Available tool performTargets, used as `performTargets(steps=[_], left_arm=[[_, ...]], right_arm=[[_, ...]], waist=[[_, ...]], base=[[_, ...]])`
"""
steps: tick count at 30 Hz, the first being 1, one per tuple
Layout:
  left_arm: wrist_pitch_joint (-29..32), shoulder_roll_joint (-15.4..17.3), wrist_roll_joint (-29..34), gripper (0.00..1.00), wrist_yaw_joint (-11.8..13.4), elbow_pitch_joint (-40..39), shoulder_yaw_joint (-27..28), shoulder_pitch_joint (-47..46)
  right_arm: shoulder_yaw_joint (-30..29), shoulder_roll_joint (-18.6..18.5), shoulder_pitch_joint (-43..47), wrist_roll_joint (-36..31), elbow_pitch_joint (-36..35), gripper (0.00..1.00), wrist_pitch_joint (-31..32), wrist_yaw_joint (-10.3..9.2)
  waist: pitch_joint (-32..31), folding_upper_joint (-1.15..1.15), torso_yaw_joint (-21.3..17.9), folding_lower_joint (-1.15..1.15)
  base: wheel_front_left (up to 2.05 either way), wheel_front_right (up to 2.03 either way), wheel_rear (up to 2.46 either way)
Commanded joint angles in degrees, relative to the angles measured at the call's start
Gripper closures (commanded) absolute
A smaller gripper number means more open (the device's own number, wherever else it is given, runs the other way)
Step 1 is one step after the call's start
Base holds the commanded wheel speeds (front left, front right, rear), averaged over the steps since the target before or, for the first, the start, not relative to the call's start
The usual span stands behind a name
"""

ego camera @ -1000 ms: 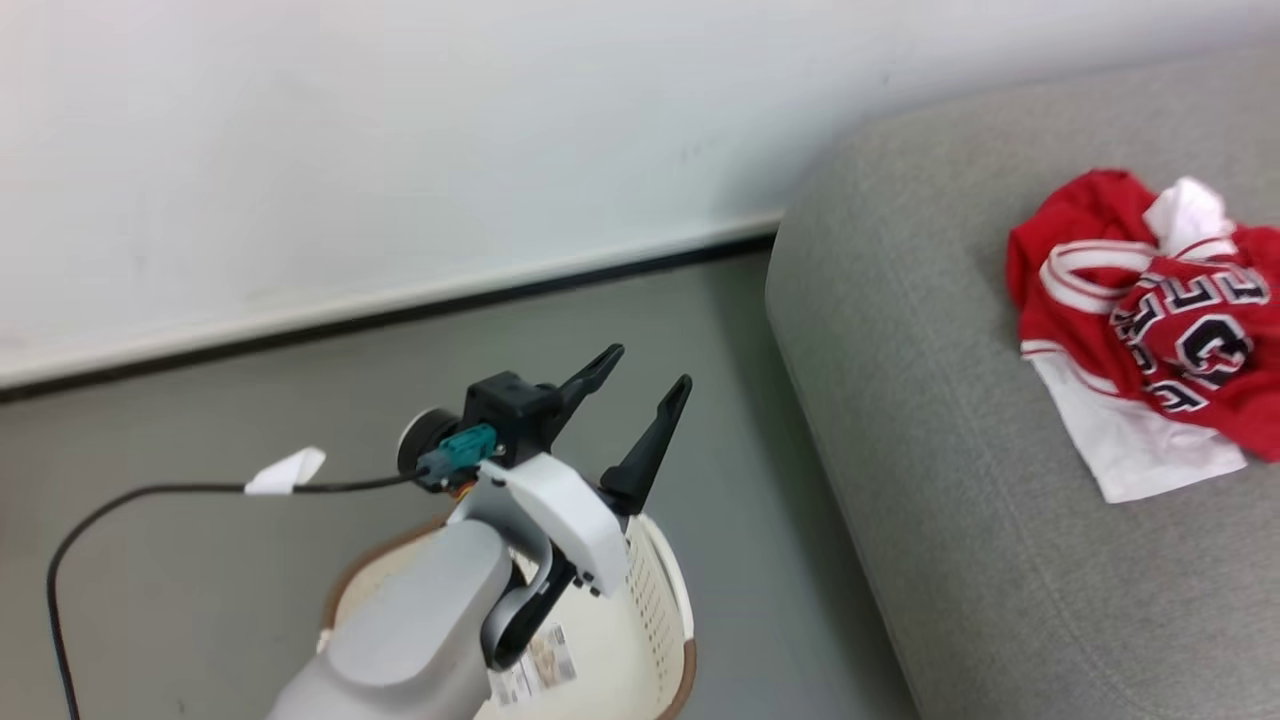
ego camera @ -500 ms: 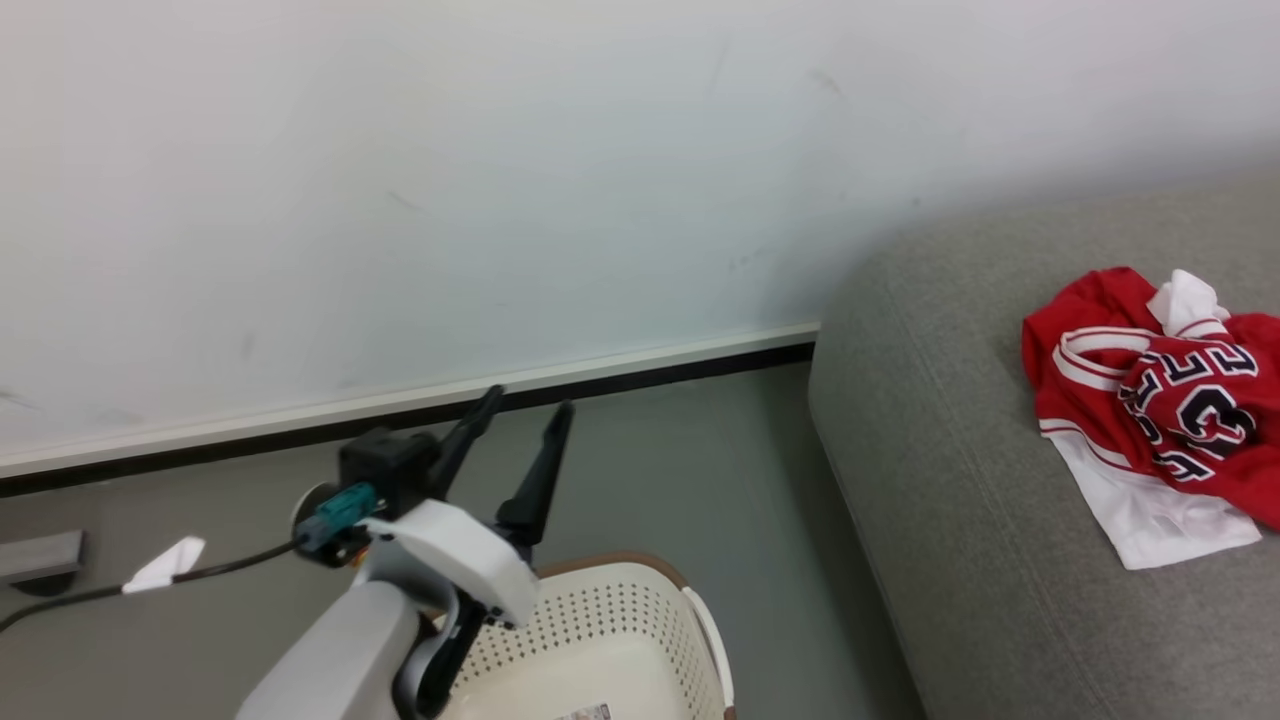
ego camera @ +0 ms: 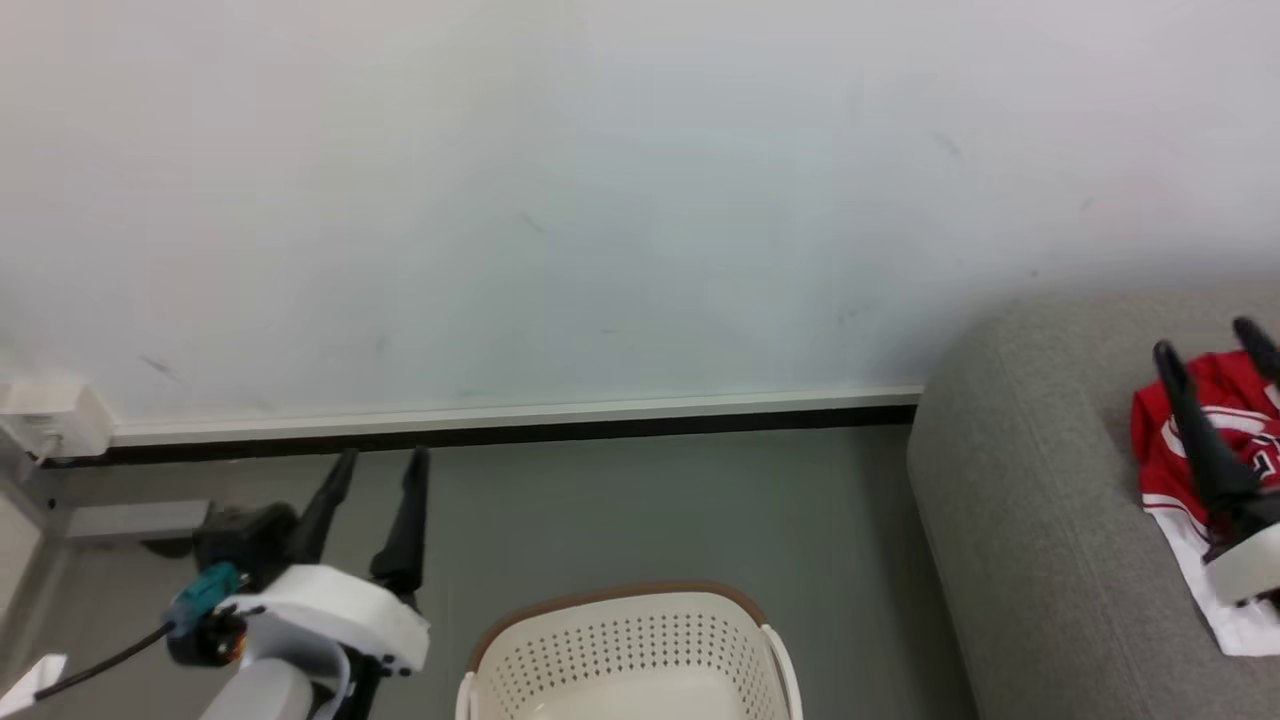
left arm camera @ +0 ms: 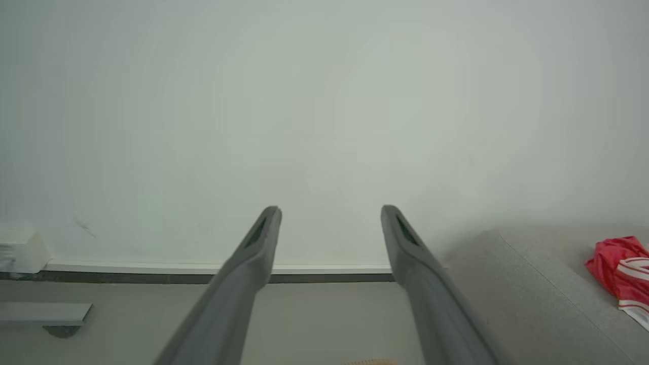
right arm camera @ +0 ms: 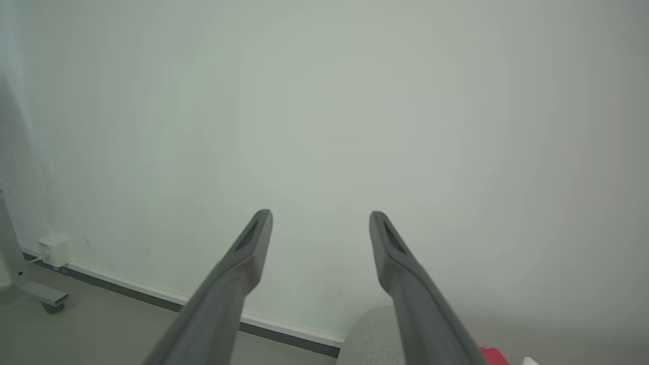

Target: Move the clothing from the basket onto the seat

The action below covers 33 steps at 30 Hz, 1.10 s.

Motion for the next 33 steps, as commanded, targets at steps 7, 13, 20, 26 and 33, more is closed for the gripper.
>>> performTargets(steps=[7, 13, 20, 26, 33], left_arm=[[0.0, -0.1, 1.6, 0.0, 2.5, -2.2, 6.7, 6.4], [0.0, -1.8, 6.3, 0.0, 3.2, -5.2, 11.5, 10.8], [0.0, -5.3, 10.9, 0.0, 2.8, -5.9, 16.9, 15.5], [0.0, -9.8, 15.6, 0.0, 1.3, -7.4, 20.4, 18.2], [0.0, -12.6, 19.4, 0.0, -1.6, -6.4, 23.7, 18.6]], right_arm=[[-6.5, 10.0, 9.8, -6.0, 0.0, 0.0, -3.1, -0.13], [-10.8, 17.3, 16.5, -11.1, -1.6, 0.0, -3.6, -0.13], [-12.6, 22.8, 21.9, -16.3, -3.5, 0.0, -3.5, -0.13], [-13.7, 25.4, 23.2, -19.3, -4.6, 0.0, -3.5, -0.13], [-13.7, 25.9, 23.3, -21.4, -4.1, 0.0, -3.5, -0.13]], waist=[[-1.5, 0.0, 3.4, 0.0], [-2.0, 0.0, 4.7, 0.0], [-2.2, 0.0, 4.6, 0.0], [-2.1, 0.0, 4.0, 0.0], [-2.0, 0.0, 3.4, 0.0]], base=[[0.0, 0.0, 0.0], [0.0, 0.0, 0.0], [0.0, 0.0, 0.0], [0.0, 0.0, 0.0], [0.0, 0.0, 0.0]])
